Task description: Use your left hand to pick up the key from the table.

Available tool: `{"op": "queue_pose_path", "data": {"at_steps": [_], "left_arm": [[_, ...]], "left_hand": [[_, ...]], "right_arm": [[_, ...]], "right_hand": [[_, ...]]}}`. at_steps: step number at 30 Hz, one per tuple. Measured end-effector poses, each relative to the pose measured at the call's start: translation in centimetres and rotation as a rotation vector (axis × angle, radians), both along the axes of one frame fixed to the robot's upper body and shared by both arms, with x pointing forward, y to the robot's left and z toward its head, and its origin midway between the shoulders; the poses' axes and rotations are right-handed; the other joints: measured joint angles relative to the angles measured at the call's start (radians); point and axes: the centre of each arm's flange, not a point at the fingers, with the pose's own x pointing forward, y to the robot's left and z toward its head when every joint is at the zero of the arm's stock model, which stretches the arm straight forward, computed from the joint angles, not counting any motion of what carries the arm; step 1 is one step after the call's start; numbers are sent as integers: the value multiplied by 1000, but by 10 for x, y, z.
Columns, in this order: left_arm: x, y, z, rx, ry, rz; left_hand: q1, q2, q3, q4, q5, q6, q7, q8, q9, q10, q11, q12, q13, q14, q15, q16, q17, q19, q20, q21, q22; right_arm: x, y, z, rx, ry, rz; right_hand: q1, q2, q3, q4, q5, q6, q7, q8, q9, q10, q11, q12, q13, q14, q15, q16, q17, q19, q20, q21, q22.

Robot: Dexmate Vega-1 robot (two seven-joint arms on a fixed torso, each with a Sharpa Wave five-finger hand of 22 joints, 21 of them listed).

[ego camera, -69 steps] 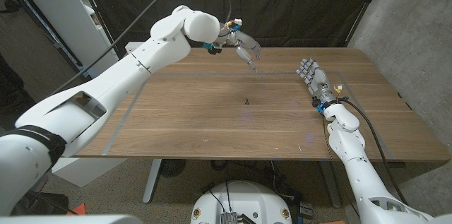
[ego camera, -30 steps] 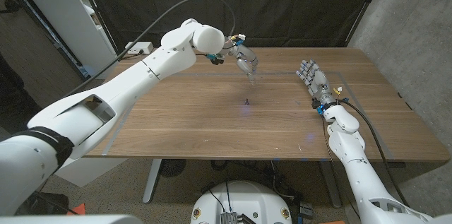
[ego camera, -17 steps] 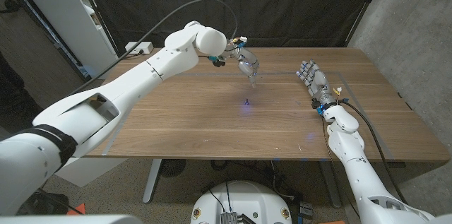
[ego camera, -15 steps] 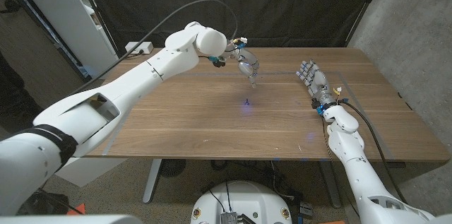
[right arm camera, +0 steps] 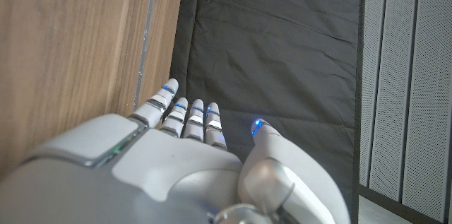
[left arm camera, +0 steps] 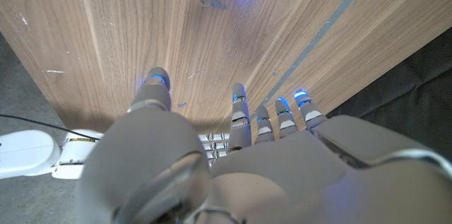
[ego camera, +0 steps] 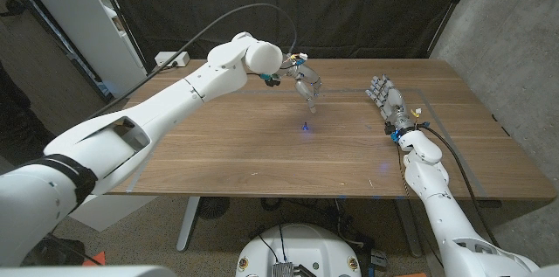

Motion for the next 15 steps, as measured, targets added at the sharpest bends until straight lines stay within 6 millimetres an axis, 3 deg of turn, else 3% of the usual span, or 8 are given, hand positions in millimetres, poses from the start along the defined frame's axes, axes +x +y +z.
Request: {"op": "queue_pose_path", "data": {"at_steps": [6,15], "left_arm": [[2,-1,-6,23,-9,2],[7,-2,-14,39,-14,0]], "left_hand": [[12,-4,-9,1,10,-11,-3,0,10,-11,0,0,5,4,5,0,0,0,0,-6,0],[40,5,-11,3,14,15,-17,13,28,-1,-20,8,9,11,-9,0,-5,-4,-12,-6,-5]], "right_arm": [[2,0,-2,5,4,0],[6,-1,-4,11,9,1]], "right_hand": [[0,0,0,0,0,0,0,0,0,0,0,0,0,0,0,0,0,0,0,0,0],[0,0,2,-2,0,0,0,0,0,0,0,0,0,0,0,0,0,0,0,0,0]]}}
